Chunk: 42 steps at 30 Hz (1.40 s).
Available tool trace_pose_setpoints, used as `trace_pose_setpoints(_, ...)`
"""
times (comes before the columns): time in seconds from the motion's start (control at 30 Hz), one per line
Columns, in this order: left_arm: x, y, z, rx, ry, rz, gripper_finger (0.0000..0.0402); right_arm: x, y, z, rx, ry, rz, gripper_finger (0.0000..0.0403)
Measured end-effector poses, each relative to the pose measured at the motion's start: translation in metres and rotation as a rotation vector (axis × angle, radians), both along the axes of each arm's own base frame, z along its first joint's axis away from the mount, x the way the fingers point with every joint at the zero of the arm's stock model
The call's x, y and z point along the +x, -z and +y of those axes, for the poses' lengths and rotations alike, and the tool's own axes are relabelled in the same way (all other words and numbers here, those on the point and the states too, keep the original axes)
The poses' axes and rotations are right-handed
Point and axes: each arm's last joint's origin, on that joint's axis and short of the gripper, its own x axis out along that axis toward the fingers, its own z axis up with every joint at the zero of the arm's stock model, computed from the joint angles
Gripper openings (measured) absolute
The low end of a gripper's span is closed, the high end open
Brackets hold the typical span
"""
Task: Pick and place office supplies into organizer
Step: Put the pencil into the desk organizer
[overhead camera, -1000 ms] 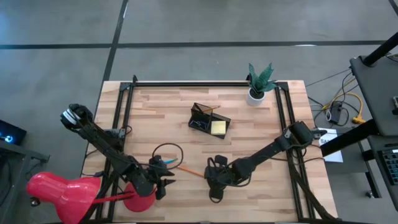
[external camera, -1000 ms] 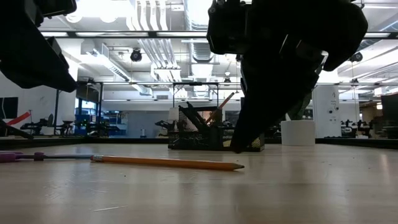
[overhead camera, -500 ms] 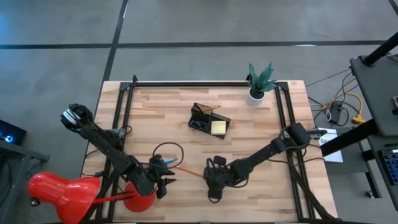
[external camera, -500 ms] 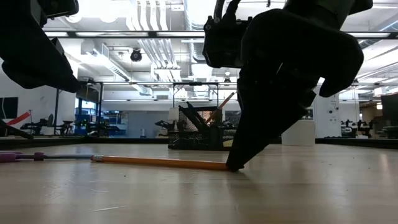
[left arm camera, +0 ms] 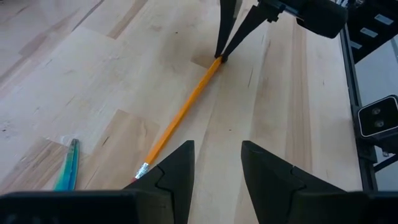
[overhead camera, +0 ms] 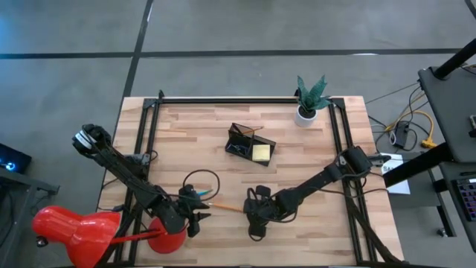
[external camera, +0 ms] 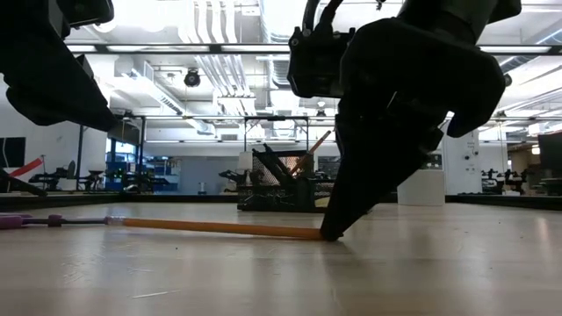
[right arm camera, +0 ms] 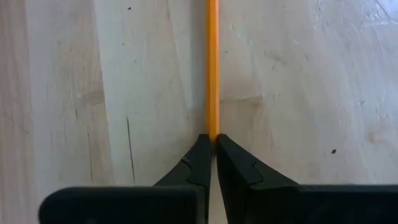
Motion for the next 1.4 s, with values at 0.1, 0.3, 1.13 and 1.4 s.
trace_pose_setpoints(0.1, 0.0, 0.0, 0.0, 0.0, -0.001, 0.0, 0.0118, 0.0, 0.0, 0.0, 0.0, 0.0, 0.001, 0.001)
trace_pose_setpoints(0.3, 0.0, 0.0, 0.001, 0.003, -0.003, 0.001, 0.0118, -0.003, 0.005, -0.002, 0.005, 0.008, -0.002, 0.0009)
trace_pose_setpoints(1.13, 0.013, 0.029, 0.045, 0.321, 0.344, 0.192, 0.0118, -0.001, 0.005, -0.001, 0.012, 0.003, -0.017, 0.0009)
trace_pose_setpoints(1.4, 0.024, 0.052, 0.04, 0.304, 0.421, 0.275, 0.0118, 0.0, 0.005, -0.001, 0.01, 0.002, -0.02, 0.0009)
